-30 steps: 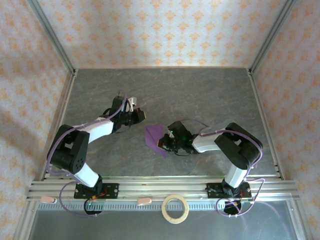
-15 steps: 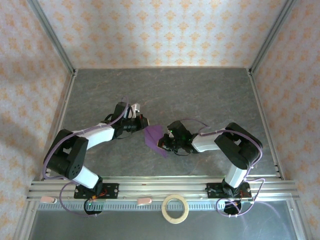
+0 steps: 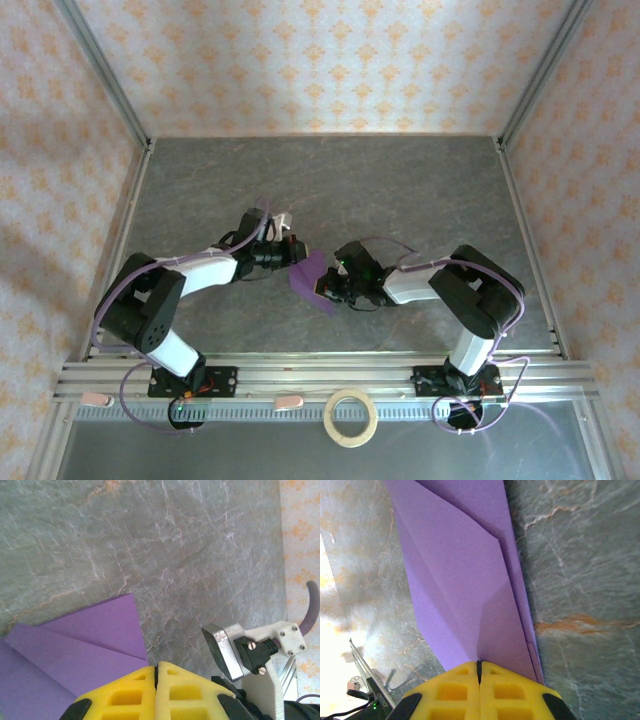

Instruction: Fold a paper plane with a square sheet of paper (pick it up from the middle)

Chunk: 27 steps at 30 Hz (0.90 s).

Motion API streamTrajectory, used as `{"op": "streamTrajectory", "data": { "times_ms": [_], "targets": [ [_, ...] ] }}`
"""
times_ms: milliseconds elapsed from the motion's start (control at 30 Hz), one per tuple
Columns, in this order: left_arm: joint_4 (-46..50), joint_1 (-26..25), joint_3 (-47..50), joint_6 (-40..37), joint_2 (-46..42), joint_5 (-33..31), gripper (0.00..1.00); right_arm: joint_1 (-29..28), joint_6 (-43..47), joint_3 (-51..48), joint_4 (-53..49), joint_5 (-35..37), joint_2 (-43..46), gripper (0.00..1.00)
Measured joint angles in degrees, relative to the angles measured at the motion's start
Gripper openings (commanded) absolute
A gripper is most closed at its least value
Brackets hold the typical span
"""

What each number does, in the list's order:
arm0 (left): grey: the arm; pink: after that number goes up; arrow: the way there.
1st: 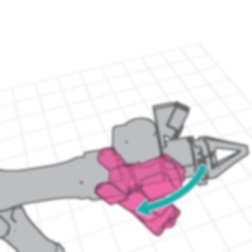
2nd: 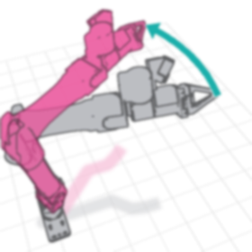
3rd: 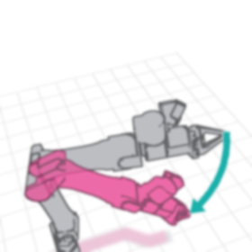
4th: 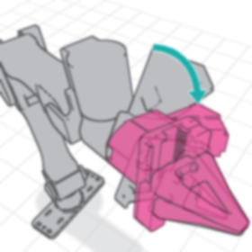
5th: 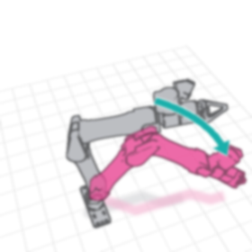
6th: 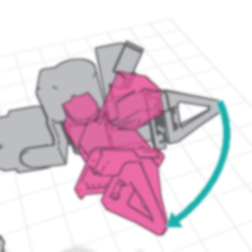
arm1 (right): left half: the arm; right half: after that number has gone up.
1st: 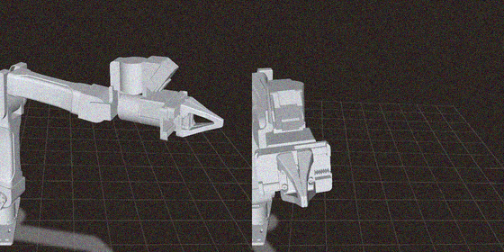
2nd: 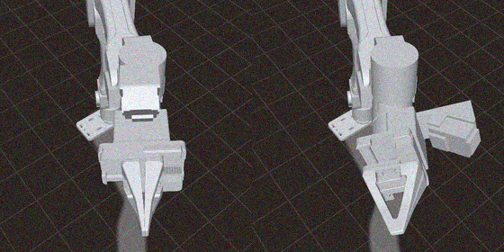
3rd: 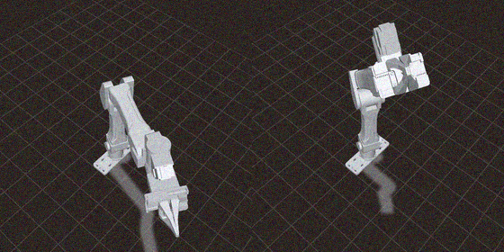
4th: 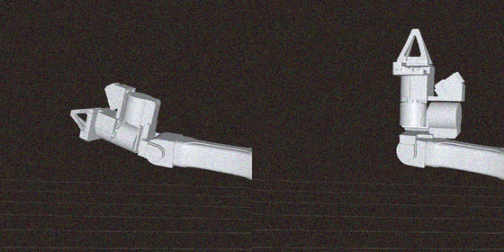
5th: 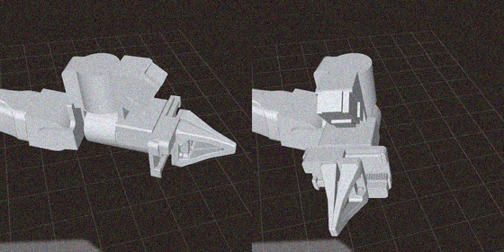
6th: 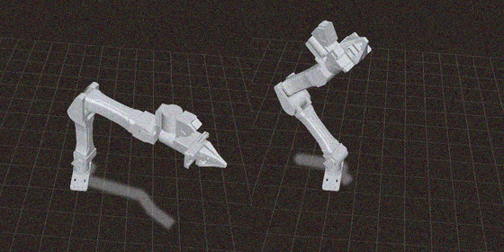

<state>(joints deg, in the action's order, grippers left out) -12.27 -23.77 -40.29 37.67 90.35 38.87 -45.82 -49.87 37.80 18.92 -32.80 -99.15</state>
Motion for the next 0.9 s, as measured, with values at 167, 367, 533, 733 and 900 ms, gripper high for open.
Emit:
{"op": "streamTrajectory", "data": {
  "times_ms": [167,367,533,733,900],
  "targets": [
    [-1.3,-1.0,0.7,0.0,1.7,0.5,0.07,0.0,0.0,0.0,0.0,0.0,0.0,0.00],
    [-1.9,-1.0,1.2,0.3,2.6,0.3,0.07,0.0,0.1,0.0,0.1,0.0,0.0,0.00],
    [-1.9,-1.0,1.2,1.6,2.6,-1.0,0.06,0.0,0.7,0.0,0.1,0.0,0.0,0.00],
    [-2.1,-1.0,1.9,4.6,2.6,-3.4,0.06,0.1,1.2,0.0,0.4,0.0,0.0,0.00],
    [-2.5,-1.0,2.9,6.6,2.6,-5.3,0.06,0.3,2.2,-0.3,0.9,0.0,0.1,0.00]
  ]
}}
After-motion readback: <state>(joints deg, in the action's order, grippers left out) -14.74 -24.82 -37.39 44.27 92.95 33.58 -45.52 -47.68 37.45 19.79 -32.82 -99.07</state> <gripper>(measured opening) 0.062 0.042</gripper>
